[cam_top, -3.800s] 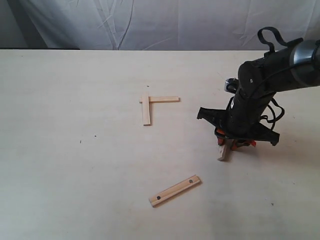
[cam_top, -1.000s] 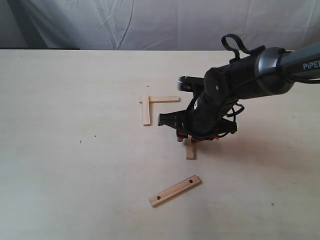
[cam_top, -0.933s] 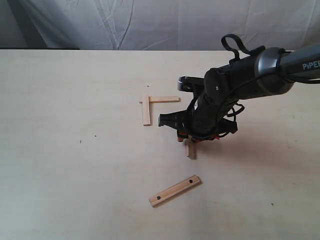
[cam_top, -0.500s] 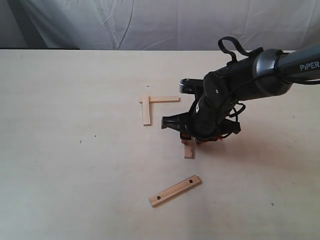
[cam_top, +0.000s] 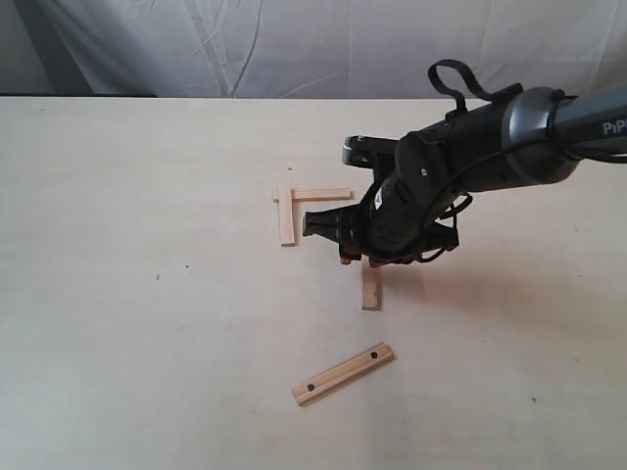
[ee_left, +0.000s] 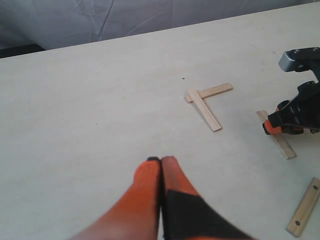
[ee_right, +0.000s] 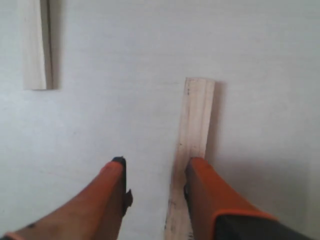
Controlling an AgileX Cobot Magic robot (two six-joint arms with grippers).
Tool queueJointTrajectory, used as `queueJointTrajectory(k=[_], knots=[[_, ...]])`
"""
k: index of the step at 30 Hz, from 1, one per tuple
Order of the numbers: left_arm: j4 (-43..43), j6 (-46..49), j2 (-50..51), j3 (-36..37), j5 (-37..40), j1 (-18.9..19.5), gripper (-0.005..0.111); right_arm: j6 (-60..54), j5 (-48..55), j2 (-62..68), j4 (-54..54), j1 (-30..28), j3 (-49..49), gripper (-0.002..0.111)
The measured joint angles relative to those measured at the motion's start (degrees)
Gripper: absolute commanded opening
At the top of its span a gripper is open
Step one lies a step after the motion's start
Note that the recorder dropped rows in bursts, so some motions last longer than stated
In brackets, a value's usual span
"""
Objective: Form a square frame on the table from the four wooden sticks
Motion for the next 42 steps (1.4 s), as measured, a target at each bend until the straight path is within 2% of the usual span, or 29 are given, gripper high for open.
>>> queueJointTrajectory(k=[42], knots=[[0.0,0.0,0.0,0.0,0.4,0.0,0.000,1.9,1.8,0.3,-5.1,0.2,-0.3,0.040]])
